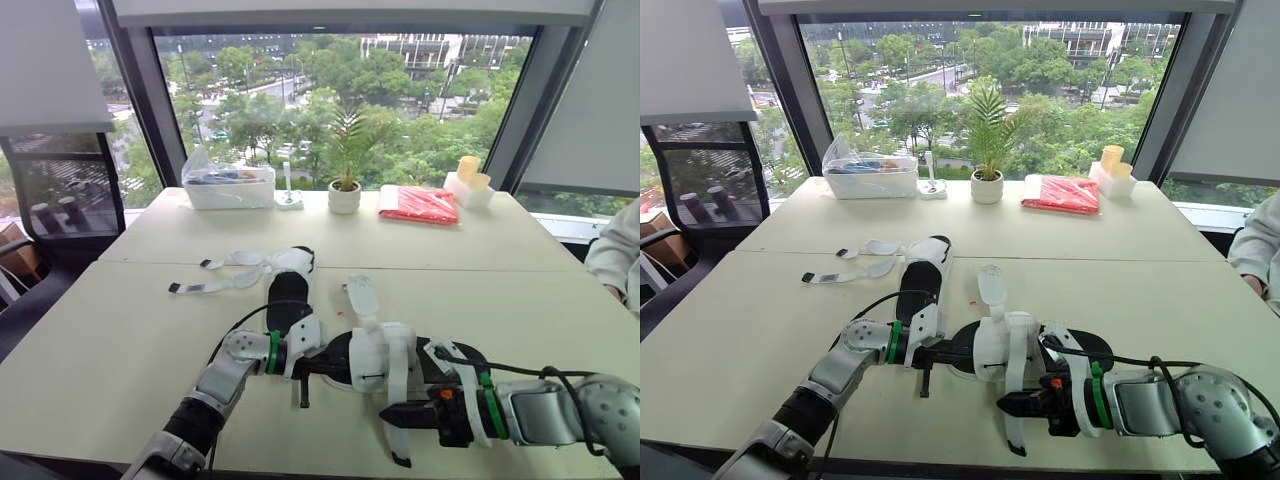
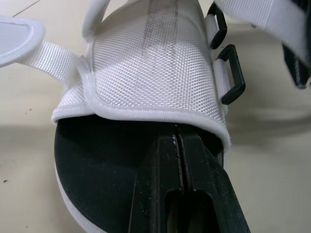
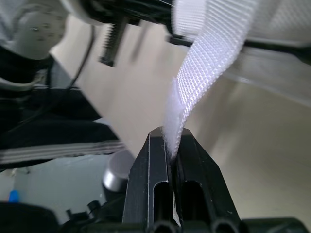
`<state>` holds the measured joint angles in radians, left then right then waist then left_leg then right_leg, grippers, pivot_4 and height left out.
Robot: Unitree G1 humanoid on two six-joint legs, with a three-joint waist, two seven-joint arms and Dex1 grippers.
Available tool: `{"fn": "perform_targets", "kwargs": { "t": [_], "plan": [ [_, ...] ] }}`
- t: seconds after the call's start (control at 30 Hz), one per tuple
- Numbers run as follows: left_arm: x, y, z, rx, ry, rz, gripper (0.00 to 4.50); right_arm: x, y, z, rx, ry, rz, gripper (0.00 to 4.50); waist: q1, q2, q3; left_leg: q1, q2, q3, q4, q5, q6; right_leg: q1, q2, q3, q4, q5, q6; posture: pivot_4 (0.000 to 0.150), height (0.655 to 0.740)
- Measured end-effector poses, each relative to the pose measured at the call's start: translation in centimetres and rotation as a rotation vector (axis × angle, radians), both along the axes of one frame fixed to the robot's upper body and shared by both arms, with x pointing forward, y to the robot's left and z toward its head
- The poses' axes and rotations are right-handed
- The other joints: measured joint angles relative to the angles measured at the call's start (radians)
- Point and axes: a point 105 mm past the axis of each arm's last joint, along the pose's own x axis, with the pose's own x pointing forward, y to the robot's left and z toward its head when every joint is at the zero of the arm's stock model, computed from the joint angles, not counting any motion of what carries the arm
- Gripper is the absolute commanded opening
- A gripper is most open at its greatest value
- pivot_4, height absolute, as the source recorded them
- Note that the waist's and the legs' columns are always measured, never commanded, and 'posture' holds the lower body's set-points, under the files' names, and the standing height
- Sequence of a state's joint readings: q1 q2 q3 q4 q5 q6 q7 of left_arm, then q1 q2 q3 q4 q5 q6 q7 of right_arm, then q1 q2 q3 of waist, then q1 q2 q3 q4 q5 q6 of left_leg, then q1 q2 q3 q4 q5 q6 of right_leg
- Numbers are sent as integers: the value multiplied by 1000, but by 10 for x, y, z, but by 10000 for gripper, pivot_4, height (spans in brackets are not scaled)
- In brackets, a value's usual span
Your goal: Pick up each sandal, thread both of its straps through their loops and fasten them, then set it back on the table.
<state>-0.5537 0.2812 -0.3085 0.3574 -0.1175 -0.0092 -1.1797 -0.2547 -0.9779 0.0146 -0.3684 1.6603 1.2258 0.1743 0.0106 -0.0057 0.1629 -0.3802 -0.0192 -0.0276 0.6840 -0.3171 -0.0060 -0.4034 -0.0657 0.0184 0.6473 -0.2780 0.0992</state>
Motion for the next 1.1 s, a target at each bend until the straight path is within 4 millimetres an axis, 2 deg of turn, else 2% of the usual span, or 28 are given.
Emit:
{"fn": "perform_targets", "kwargs": {
  "t": [0.13, 0.23, 0.37, 0.57, 0.77, 1.1],
  "plan": [
    [-1, -1, 0, 2, 0, -9, 0, 34, -11, 45, 11, -56, 4, 387, -3, 0, 0, 0, 1, 0, 0, 0, 0, -1, 0, 0, 0, 0, 0, 1500, 7374],
    [-2, -2, 1, 2, -3, -19, 0, 57, -14, 65, 47, -60, -10, 387, -1, 0, 0, -5, 1, 0, 0, 0, 0, -5, 0, 0, 0, 0, 0, 1500, 7374],
    [-3, -3, 1, 4, -5, -27, 0, 81, -20, 63, 41, -5, -46, 387, 2, 1, 0, -12, 0, 1, 0, 0, 0, -12, -1, 0, 0, 0, 0, 1500, 7374],
    [-3, -2, 2, 6, -14, -27, 0, 113, -21, 53, -3, 38, -64, 387, 2, 1, -1, -14, -1, 2, 0, 0, 0, -15, -1, 0, 1, 0, 0, 1500, 7374],
    [-3, -3, 3, 1, -29, -26, 0, 115, -27, 29, -112, 47, 7, 387, 2, 1, -1, -16, -1, 2, 0, 0, 0, -18, -1, 0, 2, 0, 0, 1500, 7374],
    [-3, -3, 3, -1, -33, -20, 0, 95, -19, 23, -122, -62, 166, 387, 2, 1, -1, -18, -1, 1, 1, 1, -1, -21, -1, 0, 3, 0, 0, 1500, 7374]
  ]
}}
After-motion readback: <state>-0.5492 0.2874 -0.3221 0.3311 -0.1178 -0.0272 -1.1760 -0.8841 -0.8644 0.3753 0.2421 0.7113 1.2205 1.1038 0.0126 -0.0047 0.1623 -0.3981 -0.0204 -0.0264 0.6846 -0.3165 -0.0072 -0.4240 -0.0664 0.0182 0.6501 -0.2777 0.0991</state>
